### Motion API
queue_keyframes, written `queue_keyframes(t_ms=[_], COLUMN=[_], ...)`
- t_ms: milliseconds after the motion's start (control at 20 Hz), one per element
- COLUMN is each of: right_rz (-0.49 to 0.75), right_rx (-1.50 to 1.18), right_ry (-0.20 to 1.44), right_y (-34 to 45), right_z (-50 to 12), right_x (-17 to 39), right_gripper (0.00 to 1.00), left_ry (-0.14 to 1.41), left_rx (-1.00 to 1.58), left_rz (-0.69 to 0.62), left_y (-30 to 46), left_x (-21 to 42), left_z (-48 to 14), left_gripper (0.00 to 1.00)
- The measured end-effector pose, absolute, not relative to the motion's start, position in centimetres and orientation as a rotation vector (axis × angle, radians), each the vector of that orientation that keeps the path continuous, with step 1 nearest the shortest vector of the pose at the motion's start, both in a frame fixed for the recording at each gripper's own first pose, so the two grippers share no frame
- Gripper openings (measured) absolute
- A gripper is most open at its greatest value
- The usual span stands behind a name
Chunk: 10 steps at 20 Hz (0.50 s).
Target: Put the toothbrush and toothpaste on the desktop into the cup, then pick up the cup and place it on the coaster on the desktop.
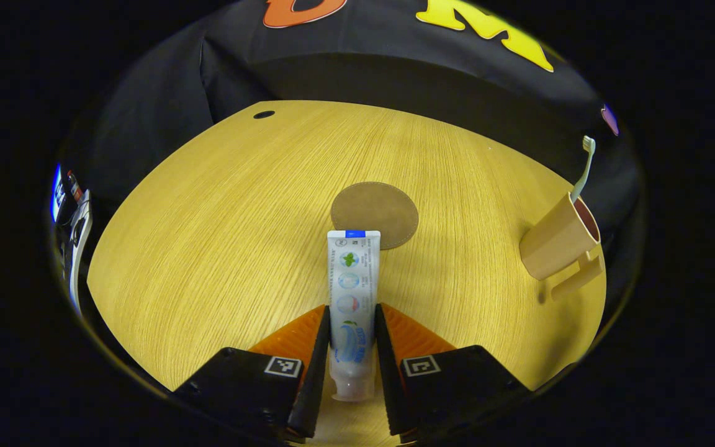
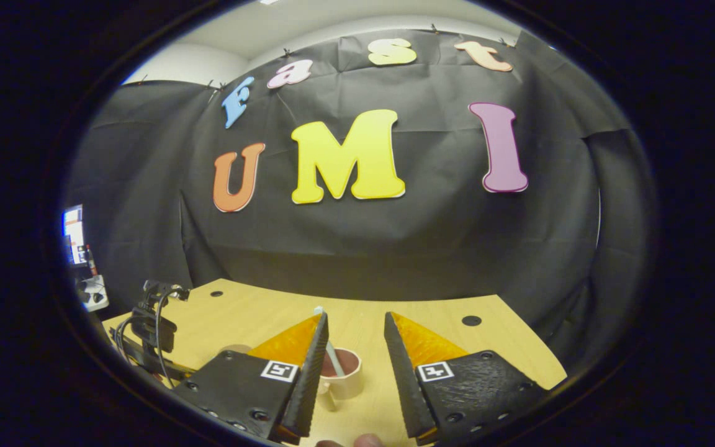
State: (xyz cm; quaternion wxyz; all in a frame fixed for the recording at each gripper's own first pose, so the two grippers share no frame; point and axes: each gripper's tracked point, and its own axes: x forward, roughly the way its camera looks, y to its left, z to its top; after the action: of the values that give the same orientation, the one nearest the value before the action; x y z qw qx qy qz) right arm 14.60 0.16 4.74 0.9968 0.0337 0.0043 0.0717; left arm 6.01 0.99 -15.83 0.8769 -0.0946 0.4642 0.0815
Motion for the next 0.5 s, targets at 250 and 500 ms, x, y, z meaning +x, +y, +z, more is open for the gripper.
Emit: queue_keyframes(t_ms=[250,500], right_rz=[0.132,0.104], right_rx=[0.072,0.125], right_ry=[-0.006,-0.024], right_y=[0.0,-1.6], right_z=[4.3,4.0], right_x=[13.7,12.3], right_gripper=[0.99,0.98], left_ry=[0.93,0.705], left_rx=[-0.242,-0.189], left_rz=[0.113,0.063], left_y=[-0.2,-1.1], left_x=[6.1,8.4], left_z=[-15.1,-9.7], left_gripper=[0.35,0.3])
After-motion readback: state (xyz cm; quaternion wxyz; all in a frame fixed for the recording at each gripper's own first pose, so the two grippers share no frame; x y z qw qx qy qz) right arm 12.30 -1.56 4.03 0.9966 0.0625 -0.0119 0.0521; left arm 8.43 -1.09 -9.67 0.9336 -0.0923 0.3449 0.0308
